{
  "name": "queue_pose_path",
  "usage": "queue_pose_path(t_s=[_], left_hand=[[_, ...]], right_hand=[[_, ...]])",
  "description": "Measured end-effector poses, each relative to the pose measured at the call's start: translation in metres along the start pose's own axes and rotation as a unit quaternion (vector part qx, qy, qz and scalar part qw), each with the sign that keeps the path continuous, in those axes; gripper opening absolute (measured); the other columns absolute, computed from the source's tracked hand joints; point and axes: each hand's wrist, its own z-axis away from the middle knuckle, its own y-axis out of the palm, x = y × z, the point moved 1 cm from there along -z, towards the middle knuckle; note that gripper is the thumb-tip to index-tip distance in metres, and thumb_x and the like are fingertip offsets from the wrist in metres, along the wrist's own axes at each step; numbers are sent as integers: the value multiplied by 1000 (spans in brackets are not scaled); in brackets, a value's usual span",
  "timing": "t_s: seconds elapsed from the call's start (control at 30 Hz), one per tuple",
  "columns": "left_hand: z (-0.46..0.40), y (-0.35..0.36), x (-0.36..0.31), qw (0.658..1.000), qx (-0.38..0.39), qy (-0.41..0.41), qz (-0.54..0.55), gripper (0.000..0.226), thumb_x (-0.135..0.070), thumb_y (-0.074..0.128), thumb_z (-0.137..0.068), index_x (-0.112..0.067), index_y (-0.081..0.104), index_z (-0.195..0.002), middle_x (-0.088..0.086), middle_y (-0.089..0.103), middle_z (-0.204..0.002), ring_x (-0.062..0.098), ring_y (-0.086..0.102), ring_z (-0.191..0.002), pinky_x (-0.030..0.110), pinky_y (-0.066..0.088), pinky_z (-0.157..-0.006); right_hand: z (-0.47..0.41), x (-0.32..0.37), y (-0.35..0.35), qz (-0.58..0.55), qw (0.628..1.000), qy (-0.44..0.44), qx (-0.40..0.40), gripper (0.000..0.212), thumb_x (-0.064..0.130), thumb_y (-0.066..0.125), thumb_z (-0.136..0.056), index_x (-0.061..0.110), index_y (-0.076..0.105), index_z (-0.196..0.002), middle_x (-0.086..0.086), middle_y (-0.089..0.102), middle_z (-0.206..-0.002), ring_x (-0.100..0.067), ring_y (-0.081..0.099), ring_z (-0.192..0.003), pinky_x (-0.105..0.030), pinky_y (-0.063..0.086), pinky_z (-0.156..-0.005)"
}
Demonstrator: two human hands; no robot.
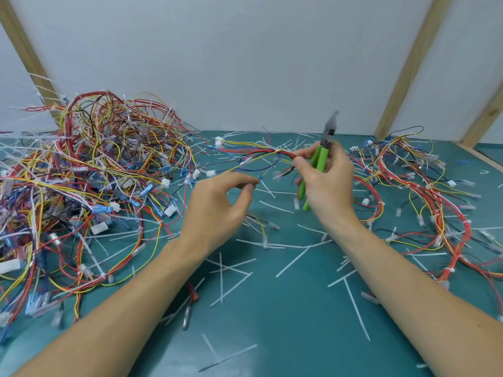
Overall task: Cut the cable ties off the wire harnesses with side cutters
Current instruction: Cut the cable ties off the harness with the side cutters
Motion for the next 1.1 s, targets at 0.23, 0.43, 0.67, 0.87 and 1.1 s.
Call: queue_pose_path(t_s=[0.23,0.43,0.67,0.87,1.1], left_hand=[[-10,-16,0,989,-149,7,19,32,-6,58,-92,-11,63,-123,-1,70,-106,11,64,-101,23,45,-90],[-4,-3,23,993,47,-108,-9,21,-17,62,-97,-19,70,-116,-8,74,-102,5,66,-98,34,50,-94],[3,5,1,974,148,-98,137,12,-21,65,-98,-20,76,-96,-1,74,-75,17,68,-66,39,50,-62],[7,15,-5,930,232,-131,254,15,-19,67,-96,-17,72,-110,4,75,-90,20,67,-73,15,46,-64],[-1,11,-4,862,195,-211,417,24,-20,67,-88,-9,60,-108,13,76,-106,28,73,-100,27,57,-79]], right_hand=[[-24,0,-23,-185,964,174,-79,28,-2,67,-93,18,51,-82,-3,58,-69,-15,57,-49,-35,55,-54],[-30,-2,-29,-302,905,298,-16,12,2,53,-102,12,53,-94,-2,58,-63,-16,55,-55,-28,56,-51],[-12,-9,-10,-202,939,275,-41,27,-4,61,-96,17,47,-87,-8,57,-75,-17,57,-51,-29,54,-48],[-1,-21,3,-67,975,180,-113,31,-5,70,-86,20,53,-82,-1,67,-80,-15,62,-63,-47,59,-67],[-1,-22,0,4,985,113,-131,33,1,71,-85,27,51,-82,10,66,-75,-15,65,-72,-55,59,-79]])
